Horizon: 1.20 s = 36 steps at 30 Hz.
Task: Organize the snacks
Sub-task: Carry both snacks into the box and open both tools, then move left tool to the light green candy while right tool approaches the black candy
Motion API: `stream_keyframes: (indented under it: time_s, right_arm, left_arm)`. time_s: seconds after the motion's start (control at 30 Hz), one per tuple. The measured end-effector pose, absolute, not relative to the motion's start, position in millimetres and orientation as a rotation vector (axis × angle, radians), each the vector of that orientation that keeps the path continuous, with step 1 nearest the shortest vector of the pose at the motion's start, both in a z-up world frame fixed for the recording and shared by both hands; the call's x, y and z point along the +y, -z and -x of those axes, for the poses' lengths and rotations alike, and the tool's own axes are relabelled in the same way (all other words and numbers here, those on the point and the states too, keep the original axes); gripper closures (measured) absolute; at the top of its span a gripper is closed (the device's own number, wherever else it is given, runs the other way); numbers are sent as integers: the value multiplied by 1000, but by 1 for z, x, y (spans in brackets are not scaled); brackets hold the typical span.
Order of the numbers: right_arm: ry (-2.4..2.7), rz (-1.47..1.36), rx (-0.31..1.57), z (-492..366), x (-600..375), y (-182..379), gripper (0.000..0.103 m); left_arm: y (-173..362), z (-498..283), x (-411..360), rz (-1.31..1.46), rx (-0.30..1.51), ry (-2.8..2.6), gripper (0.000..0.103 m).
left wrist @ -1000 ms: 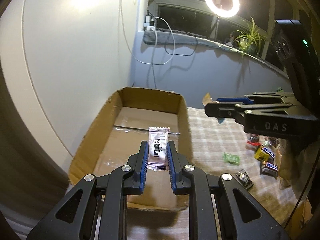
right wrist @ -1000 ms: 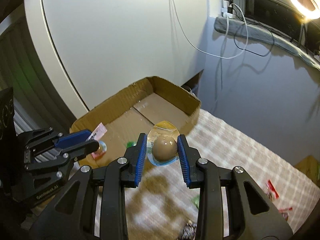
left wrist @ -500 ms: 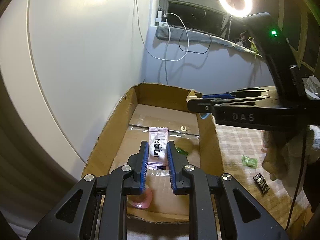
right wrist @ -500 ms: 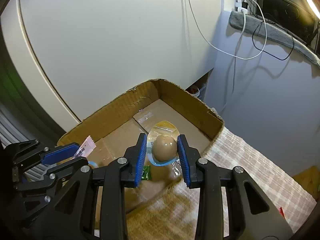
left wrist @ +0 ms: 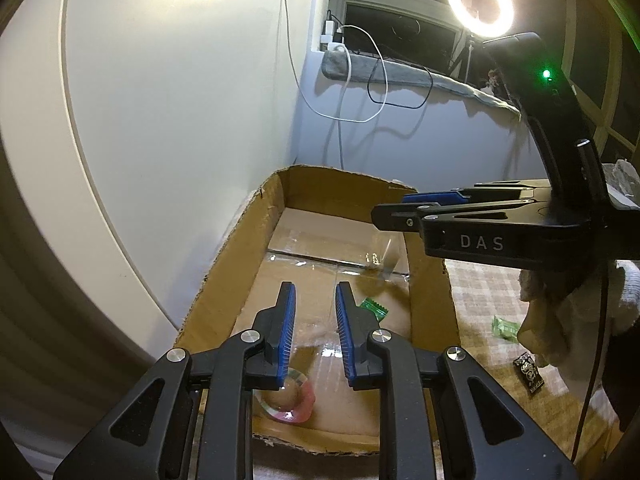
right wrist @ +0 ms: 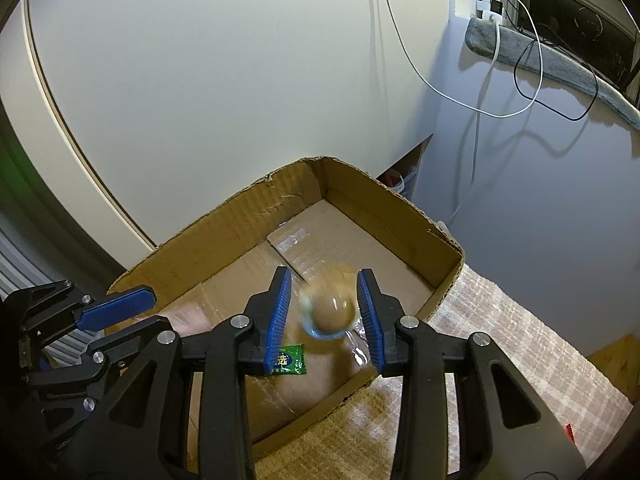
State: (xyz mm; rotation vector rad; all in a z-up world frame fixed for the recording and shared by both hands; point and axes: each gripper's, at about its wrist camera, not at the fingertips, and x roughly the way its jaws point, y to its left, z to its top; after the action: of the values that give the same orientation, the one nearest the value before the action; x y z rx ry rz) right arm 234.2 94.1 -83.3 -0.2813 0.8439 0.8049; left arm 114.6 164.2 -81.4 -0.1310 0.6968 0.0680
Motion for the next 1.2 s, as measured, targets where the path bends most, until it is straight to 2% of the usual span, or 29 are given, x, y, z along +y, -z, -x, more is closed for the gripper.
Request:
stream_keyframes:
  time_s: [0.03, 0.1, 0.43, 0.83, 1.2]
  right_arm:
    - [-806, 281, 842, -234, 94, 83, 57]
    - [-799, 282, 833, -232, 93, 81, 50]
    - [-793, 260, 817, -221, 79, 68, 50]
    - [-761, 217, 783, -188, 14, 47, 50]
    - [-685, 179, 822, -149, -68, 68, 50]
  left_arm:
    - [81, -115, 165, 131, 698, -73, 73]
    - [81, -113, 166, 132, 695, -77, 70]
    - [71, -106, 160, 132, 676, -71, 70]
    - [58, -96, 126, 124, 654, -16, 70]
    - [63, -107, 72, 106, 679, 106, 70]
